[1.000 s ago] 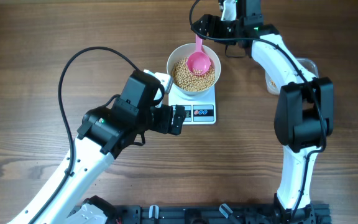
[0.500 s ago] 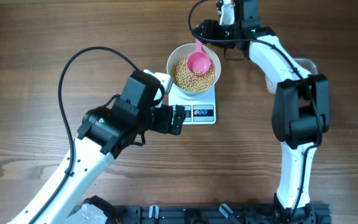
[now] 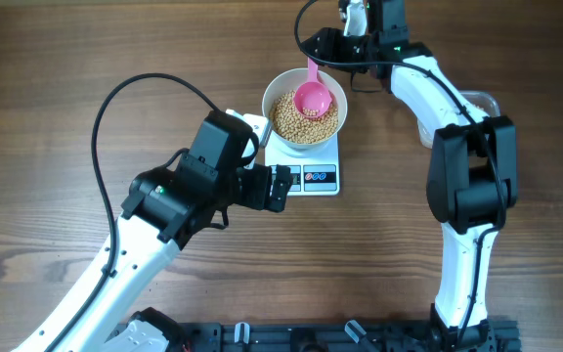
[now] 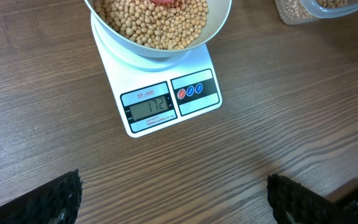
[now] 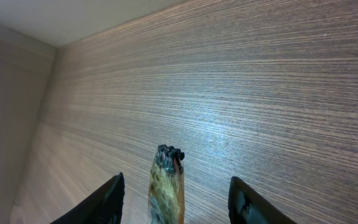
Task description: Scoop item into bowl and weigh 150g on scale
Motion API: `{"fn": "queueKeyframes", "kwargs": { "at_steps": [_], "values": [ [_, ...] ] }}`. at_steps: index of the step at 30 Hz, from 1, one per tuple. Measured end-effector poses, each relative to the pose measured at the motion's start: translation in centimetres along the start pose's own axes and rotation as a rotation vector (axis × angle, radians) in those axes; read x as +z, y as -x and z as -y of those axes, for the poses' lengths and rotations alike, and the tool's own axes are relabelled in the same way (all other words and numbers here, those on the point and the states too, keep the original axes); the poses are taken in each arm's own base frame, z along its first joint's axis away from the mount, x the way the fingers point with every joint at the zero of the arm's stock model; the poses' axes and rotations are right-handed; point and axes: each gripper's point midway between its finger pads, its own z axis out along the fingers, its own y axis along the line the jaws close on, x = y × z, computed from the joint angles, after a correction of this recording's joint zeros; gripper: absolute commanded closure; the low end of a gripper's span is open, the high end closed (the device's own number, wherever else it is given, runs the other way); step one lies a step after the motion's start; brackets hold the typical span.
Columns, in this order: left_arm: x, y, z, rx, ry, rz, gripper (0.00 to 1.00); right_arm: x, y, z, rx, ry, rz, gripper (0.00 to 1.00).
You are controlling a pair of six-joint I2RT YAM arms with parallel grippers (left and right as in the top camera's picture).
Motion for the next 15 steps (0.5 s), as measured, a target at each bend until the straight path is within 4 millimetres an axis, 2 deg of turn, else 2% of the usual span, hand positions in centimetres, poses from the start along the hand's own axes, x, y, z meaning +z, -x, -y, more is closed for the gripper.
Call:
{"fn": "queueKeyframes", "kwargs": {
  "at_steps": [4, 7, 15],
  "values": [
    [0.00, 0.00, 0.00, 0.000, 0.000, 0.000, 0.00, 0.00, 0.01, 0.00, -0.001, 0.000, 0.000, 0.53],
    [0.00, 0.00, 0.00, 0.000, 0.000, 0.000, 0.00, 0.00, 0.13, -0.06, -0.004, 0.002, 0.005, 0.60],
    [0.00, 0.00, 0.00, 0.000, 0.000, 0.000, 0.00, 0.00, 0.38, -0.17, -0.011, 0.007, 0.015, 0.66]
  ]
}}
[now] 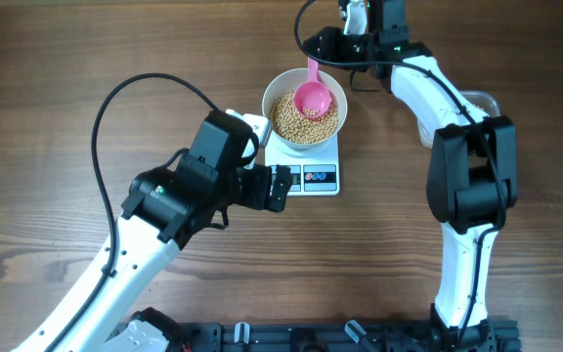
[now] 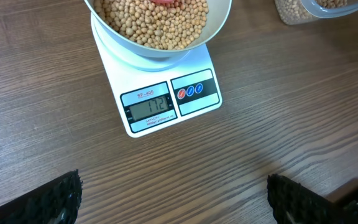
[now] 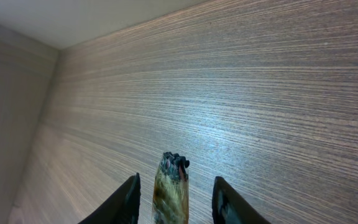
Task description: Scoop item into bowl and weigh 150g on scale
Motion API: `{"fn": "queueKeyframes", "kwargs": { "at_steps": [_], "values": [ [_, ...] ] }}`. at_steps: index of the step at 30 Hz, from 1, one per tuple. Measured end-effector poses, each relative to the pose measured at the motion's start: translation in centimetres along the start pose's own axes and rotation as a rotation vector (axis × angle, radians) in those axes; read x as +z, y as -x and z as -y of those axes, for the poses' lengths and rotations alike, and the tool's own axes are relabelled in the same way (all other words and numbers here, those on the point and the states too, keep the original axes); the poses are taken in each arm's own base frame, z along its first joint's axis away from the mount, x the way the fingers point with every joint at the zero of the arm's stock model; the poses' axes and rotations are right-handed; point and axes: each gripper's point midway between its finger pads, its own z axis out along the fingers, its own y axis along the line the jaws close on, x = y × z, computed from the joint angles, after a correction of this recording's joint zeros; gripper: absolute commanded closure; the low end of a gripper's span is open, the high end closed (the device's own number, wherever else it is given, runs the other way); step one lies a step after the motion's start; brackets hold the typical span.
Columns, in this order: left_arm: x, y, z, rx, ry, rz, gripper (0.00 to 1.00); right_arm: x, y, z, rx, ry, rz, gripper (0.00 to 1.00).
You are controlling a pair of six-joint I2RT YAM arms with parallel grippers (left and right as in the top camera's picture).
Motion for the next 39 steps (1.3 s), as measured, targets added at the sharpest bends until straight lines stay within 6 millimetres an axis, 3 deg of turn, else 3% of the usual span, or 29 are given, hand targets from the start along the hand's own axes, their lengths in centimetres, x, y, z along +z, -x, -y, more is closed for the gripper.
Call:
{"fn": "queueKeyframes", "kwargs": {
  "at_steps": [27, 39],
  "values": [
    [0.0, 0.0, 0.0, 0.000, 0.000, 0.000, 0.00, -0.1, -0.3, -0.4, 0.027, 0.030, -0.017, 0.96],
    [0.0, 0.0, 0.0, 0.000, 0.000, 0.000, 0.00, -2.1, 1.7, -0.1, 0.126, 0.139, 0.006, 0.96]
  ]
}}
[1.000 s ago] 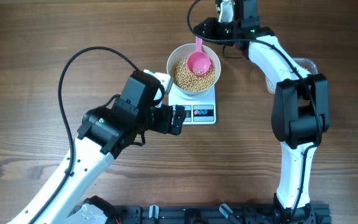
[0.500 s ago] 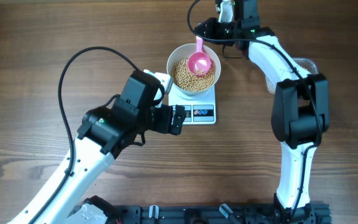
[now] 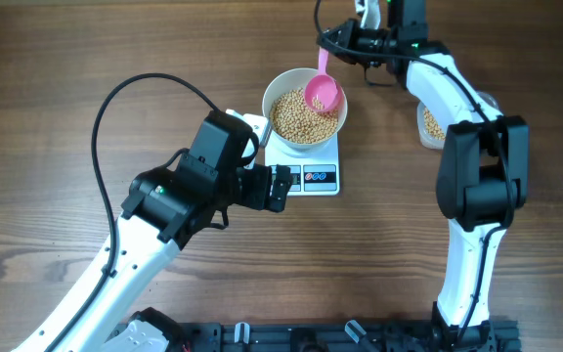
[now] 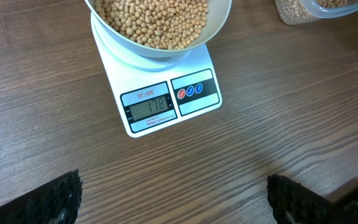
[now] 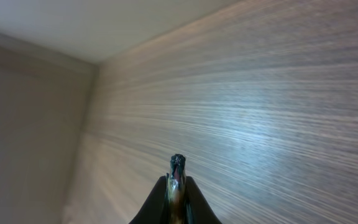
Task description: Scoop item into bowl and weigh 150g on scale
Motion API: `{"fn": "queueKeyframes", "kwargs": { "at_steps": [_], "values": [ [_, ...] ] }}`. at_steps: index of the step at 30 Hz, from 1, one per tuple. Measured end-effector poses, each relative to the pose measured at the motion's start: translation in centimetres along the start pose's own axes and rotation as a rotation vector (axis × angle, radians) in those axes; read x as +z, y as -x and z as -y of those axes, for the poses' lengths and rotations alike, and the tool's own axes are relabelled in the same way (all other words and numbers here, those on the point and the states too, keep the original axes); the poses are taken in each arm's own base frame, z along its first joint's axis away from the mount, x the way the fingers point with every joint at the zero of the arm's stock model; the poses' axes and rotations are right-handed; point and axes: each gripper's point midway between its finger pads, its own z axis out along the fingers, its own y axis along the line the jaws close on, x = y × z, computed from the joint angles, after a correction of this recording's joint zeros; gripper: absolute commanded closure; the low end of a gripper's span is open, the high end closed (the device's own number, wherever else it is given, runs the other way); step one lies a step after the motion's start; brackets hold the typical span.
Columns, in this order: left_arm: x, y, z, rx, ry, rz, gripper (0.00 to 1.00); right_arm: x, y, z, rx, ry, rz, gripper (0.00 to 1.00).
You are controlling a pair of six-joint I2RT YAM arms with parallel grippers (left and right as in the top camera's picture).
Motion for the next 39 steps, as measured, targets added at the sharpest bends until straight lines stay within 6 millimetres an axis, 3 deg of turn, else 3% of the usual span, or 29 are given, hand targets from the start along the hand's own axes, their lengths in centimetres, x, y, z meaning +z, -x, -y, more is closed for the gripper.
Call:
{"fn": "queueKeyframes", "kwargs": {
  "at_steps": [6, 13, 16, 22, 26, 32, 35, 39],
  "values": [
    [0.0, 0.0, 0.0, 0.000, 0.000, 0.000, 0.00, -0.2, 0.8, -2.0, -0.012, 0.097, 0.012, 0.96],
    [0.0, 0.0, 0.0, 0.000, 0.000, 0.000, 0.00, -1.3, 1.6, -2.1, -0.005, 0.105, 0.025, 0.96],
    [0.0, 0.0, 0.0, 0.000, 0.000, 0.000, 0.00, -3.6, 3.1, -3.1, -0.013, 0.105, 0.065, 0.96],
    [0.0, 0.0, 0.0, 0.000, 0.000, 0.000, 0.00, -7.5, 4.2, -6.5, -0.026, 0.110, 0.085, 0.96],
    [0.0, 0.0, 0.0, 0.000, 0.000, 0.001, 0.00, -9.3, 3.3, -7.8, -0.066, 0.055, 0.069, 0.96],
    [0.0, 0.0, 0.0, 0.000, 0.000, -0.001, 0.00, -13.0, 1.6, -8.1, -0.190, -0.150, 0.055, 0.96],
    [0.0, 0.0, 0.0, 0.000, 0.000, 0.001, 0.00, -16.5, 0.8, -8.2, -0.298, -0.322, 0.056, 0.96],
    [0.0, 0.0, 0.0, 0.000, 0.000, 0.000, 0.00, -19.6, 0.2, -7.5, -0.351, -0.487, 0.060, 0.96]
  ]
}}
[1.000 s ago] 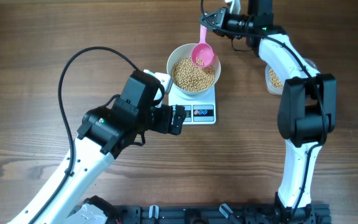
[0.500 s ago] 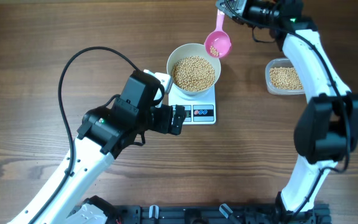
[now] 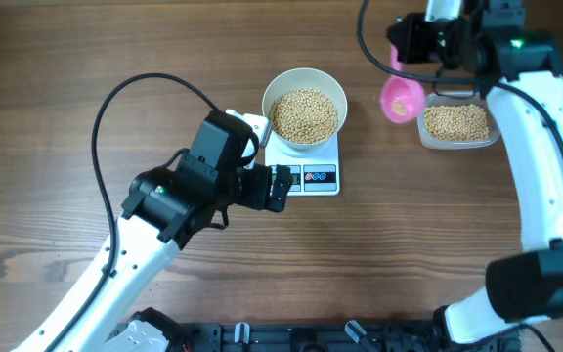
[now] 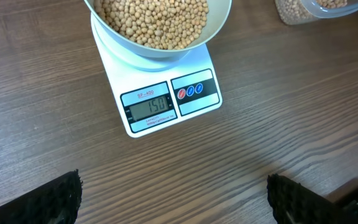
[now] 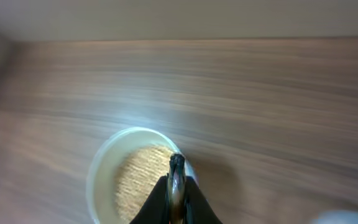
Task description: Scoop item into bowl and weigh 150g on scale
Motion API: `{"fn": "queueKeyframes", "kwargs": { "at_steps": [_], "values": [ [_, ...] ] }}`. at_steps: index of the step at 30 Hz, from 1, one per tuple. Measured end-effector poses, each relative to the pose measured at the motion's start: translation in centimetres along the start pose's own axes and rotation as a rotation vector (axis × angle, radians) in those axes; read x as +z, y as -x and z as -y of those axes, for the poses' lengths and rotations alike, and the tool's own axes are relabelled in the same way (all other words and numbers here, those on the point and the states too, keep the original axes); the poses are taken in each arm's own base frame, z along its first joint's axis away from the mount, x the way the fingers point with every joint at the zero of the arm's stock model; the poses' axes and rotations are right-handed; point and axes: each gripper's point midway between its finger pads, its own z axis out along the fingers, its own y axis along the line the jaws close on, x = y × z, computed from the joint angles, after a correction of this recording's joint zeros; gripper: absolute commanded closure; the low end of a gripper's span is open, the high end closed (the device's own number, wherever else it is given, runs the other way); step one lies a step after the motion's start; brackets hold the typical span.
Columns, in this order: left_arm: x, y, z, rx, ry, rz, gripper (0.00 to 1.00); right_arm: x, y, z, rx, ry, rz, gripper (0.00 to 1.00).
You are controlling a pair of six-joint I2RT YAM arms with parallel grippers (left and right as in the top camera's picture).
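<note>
A white bowl [image 3: 306, 106] of soybeans stands on the white scale [image 3: 311, 176]. In the left wrist view the scale's display [image 4: 151, 107] reads 150, below the bowl [image 4: 160, 25]. My right gripper [image 3: 404, 47] is shut on the handle of the pink scoop [image 3: 402, 98], which hangs to the right of the bowl, beside the bean container [image 3: 457, 122]; the scoop looks empty. The right wrist view is blurred: the right gripper [image 5: 177, 186] pinches the handle, with the bowl [image 5: 129, 180] below. My left gripper [image 3: 280, 188] rests open at the scale's near left corner, its fingers [image 4: 61, 199] wide apart.
The clear container [image 4: 309, 9] of soybeans sits right of the scale on the wooden table [image 3: 115, 59]. A black cable [image 3: 135, 93] loops over the table left of the bowl. My left arm lies across the near left.
My right gripper has carried the pink scoop from over the bowl's right rim to a spot between bowl and container. The scale's display has changed to 150. The left arm has not moved.
The scoop lay in the bowl with my right fingers open around its handle. They then stood closer on it. Later they were shut on the handle, with the scoop raised at the bowl's rim. Now the scoop is clear of the bowl and the display reads 150.
</note>
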Motion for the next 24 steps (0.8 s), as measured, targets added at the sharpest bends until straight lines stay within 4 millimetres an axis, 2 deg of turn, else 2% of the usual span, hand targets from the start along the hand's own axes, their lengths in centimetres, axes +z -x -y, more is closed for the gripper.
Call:
{"fn": "queueKeyframes", "kwargs": {
  "at_steps": [7, 16, 19, 24],
  "values": [
    [0.0, 0.0, 0.0, 0.000, 0.000, 0.000, 0.00, -0.8, -4.4, 1.9, 0.000, -0.114, -0.172, 0.96],
    [0.0, 0.0, 0.0, 0.000, 0.000, 0.000, 0.00, -1.1, -4.6, 2.9, 0.021, -0.140, -0.181, 0.96],
    [0.0, 0.0, 0.0, 0.000, 0.000, 0.000, 0.00, -1.7, -4.3, 4.9, 0.076, -0.171, -0.163, 0.96],
    [0.0, 0.0, 0.0, 0.000, 0.000, 0.000, 0.00, -4.0, -2.1, 11.1, 0.178, -0.266, -0.046, 0.96]
  ]
}}
